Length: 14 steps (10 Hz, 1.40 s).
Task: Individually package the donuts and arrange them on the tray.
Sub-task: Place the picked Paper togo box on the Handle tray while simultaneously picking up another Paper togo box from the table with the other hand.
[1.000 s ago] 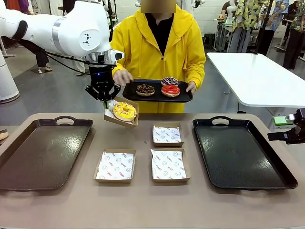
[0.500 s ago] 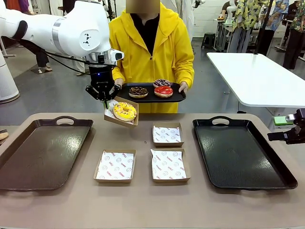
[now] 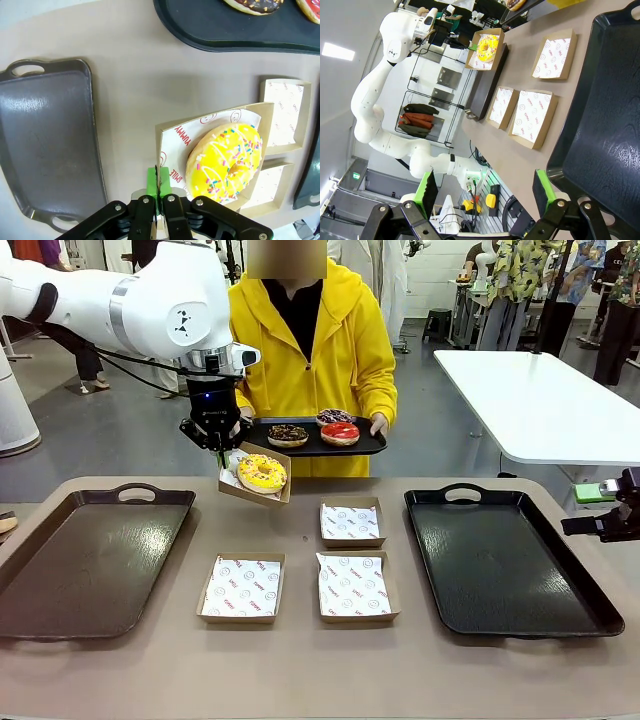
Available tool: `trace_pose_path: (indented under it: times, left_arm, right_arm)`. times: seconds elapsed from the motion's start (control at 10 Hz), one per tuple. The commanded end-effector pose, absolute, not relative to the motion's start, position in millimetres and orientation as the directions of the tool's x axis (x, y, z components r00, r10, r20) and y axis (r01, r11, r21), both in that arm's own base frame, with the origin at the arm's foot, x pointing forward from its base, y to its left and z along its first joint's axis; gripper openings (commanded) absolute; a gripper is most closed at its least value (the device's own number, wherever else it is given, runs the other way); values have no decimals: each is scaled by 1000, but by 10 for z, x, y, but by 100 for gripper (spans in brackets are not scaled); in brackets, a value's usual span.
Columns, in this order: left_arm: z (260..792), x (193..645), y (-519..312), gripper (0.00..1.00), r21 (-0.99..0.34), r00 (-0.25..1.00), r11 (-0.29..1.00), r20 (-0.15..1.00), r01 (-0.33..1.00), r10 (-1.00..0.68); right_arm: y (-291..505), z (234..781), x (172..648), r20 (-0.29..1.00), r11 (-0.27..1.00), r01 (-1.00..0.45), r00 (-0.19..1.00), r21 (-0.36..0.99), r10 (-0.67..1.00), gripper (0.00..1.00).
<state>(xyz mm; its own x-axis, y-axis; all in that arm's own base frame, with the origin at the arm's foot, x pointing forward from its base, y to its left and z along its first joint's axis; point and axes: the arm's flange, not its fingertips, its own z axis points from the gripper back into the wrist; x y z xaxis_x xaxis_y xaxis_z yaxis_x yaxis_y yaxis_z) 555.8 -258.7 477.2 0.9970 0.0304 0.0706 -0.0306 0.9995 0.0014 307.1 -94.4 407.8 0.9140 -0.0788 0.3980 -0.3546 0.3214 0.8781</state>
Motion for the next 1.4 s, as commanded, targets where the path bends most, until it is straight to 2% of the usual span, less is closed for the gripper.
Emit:
trace_pose_path:
  times: [0.0,0.1,0.2,0.5,0.9,1.3]
  left_arm:
    - [4865,5593,-2442,1,2,997,999,68,-35,35]
    - [4981,5602,-2256,1,1,996,999,79,-41,41]
    - [5086,5555,-2058,1,-6,996,1000,85,-29,30]
    - [5138,5308,-1482,1,102,997,995,78,1,-9]
    - [4879,5077,-752,1,169,998,985,45,38,-47]
    - [4676,5052,-328,1,74,999,997,54,2,-6]
  right_arm:
    - [-925,4297,3280,377,382,-311,920,870,-110,100]
    - [-849,4526,3496,351,473,-277,933,837,-75,100]
    - [-722,4766,3721,293,502,-245,956,829,-17,100]
    - [-116,5268,4416,219,666,-171,976,726,12,100]
    - [880,5098,5065,226,813,-152,974,562,26,100]
    - [1370,4986,5093,259,838,-183,965,515,52,100]
